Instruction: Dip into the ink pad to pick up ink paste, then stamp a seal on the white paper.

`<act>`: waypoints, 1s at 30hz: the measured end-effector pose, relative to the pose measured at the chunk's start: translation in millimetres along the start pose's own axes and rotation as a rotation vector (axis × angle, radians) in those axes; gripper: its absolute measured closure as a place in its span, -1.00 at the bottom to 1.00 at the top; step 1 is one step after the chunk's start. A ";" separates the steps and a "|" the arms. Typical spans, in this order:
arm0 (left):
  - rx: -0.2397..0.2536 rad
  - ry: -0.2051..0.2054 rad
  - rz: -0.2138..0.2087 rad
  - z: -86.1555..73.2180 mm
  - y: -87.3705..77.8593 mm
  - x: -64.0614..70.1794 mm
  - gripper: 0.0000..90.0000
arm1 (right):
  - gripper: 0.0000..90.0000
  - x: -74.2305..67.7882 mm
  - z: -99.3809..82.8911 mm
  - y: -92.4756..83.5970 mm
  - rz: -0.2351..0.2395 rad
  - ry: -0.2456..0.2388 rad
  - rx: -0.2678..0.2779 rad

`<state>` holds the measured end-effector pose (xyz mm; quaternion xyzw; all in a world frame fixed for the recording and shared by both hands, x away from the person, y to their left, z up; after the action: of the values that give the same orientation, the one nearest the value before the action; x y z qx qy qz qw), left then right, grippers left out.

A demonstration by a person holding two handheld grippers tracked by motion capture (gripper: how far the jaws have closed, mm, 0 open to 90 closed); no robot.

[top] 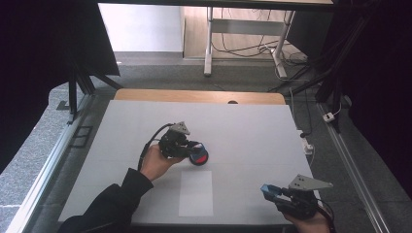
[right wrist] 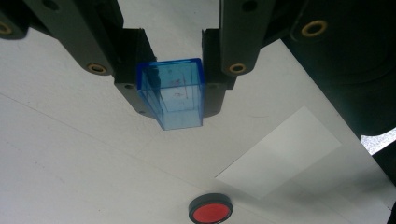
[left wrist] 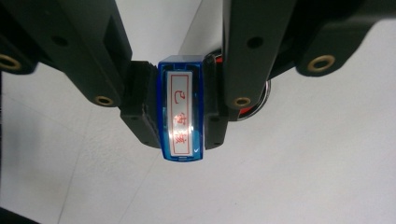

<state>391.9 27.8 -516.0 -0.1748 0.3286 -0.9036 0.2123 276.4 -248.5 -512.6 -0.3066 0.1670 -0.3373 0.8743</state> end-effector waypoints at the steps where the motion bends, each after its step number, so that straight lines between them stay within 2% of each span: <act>1: 0.006 -0.001 -0.007 0.4 -1.5 1.4 0.56 | 0.51 -0.2 0.2 0.0 0.003 0.001 0.002; 10: 0.030 0.018 -0.041 2.0 -14.5 14.7 0.56 | 0.51 0.2 0.8 0.0 0.002 0.006 0.008; 30: 0.050 0.083 -0.074 0.0 -36.4 44.3 0.57 | 0.51 -0.7 0.6 -0.3 0.004 0.001 0.009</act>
<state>344.5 31.0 -483.8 -0.1437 0.3077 -0.9253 0.1691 276.1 -247.9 -511.9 -0.3022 0.1665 -0.3364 0.8762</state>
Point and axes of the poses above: each handheld gripper's, and its own axes: y roughly forward along the jaws, z roughly out of its top, x roughly to its right, the point moved 9 cm from there along y, roughly forward along the jaws, and after that the axes turned 2 degrees about -x, right-handed, at the moved point
